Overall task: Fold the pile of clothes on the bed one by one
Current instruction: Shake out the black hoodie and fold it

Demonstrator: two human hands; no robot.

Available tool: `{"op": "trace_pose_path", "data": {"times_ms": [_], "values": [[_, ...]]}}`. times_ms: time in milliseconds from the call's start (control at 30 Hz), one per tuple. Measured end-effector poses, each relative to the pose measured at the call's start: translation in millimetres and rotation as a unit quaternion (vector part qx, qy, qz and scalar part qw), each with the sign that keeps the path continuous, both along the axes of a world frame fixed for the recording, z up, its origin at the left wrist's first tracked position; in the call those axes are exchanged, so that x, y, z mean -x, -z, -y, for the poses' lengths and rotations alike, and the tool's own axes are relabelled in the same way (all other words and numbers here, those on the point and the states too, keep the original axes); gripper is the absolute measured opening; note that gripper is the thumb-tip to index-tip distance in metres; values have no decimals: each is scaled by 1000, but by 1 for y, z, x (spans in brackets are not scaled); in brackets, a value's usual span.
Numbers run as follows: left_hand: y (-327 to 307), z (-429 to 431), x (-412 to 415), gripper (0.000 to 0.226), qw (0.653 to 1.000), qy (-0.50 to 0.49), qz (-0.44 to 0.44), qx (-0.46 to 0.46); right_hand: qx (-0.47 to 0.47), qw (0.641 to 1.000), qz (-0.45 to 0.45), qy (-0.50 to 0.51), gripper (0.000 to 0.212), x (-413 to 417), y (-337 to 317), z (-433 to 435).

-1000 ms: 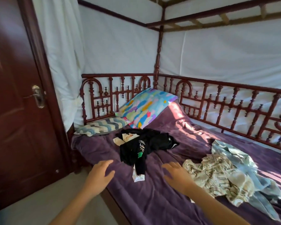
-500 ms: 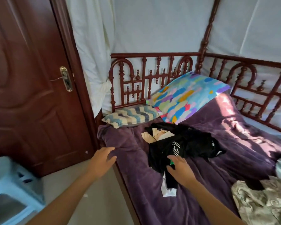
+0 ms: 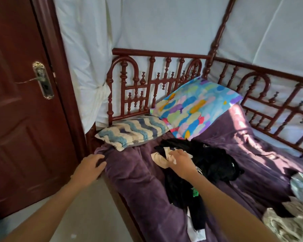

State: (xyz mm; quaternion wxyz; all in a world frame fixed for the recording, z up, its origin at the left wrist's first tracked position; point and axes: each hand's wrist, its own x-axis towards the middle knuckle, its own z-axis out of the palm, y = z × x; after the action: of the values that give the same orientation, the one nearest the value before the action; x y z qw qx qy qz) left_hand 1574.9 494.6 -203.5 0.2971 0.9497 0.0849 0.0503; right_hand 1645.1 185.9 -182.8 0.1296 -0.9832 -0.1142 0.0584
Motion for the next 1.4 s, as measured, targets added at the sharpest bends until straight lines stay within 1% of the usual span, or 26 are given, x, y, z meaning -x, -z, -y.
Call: {"op": "trace_pose_path", "data": {"times_ms": [167, 300, 400, 467, 567, 633, 700, 767, 900, 1000, 1067, 1133, 1200, 1233, 1333, 1400], "values": [[9, -1, -80, 35, 996, 89, -1, 25, 54, 996, -17, 69, 44, -23, -7, -8], [40, 19, -106, 40, 986, 139, -63, 58, 48, 988, -40, 143, 46, -14, 6, 13], [54, 54, -126, 40, 972, 201, -94, 77, 50, 975, -81, 201, 46, 4, 23, 42], [57, 82, -137, 40, 962, 232, -115, 85, 43, 962, -89, 253, 43, 14, 31, 67], [62, 115, -152, 41, 953, 268, -124, 68, 23, 942, -101, 320, 42, 16, 38, 105], [66, 126, -166, 40, 949, 287, -125, 33, 7, 931, -117, 347, 44, 8, 46, 123], [68, 127, -183, 39, 943, 303, -134, -15, -13, 923, -131, 361, 43, -3, 55, 130], [71, 125, -203, 41, 945, 295, -135, -42, -27, 922, -143, 358, 43, -14, 64, 129], [75, 131, -235, 36, 950, 273, -143, -41, -55, 919, -165, 353, 46, -45, 82, 121], [90, 143, -248, 35, 937, 308, -161, -37, -76, 910, -182, 365, 48, -69, 97, 110], [102, 154, -260, 34, 923, 339, -180, -26, -108, 893, -197, 391, 49, -83, 109, 100], [116, 166, -273, 33, 903, 378, -205, -23, -142, 865, -217, 430, 52, -93, 120, 88], [126, 178, -289, 44, 885, 399, -237, -39, -165, 836, -234, 467, 56, -102, 130, 79], [132, 184, -298, 44, 877, 406, -252, -43, -174, 822, -238, 488, 58, -106, 135, 75], [150, 202, -320, 29, 863, 421, -276, -47, -212, 767, -237, 557, 63, -124, 151, 68], [162, 210, -325, 32, 856, 425, -295, -8, -226, 736, -226, 597, 64, -136, 160, 65]]}}
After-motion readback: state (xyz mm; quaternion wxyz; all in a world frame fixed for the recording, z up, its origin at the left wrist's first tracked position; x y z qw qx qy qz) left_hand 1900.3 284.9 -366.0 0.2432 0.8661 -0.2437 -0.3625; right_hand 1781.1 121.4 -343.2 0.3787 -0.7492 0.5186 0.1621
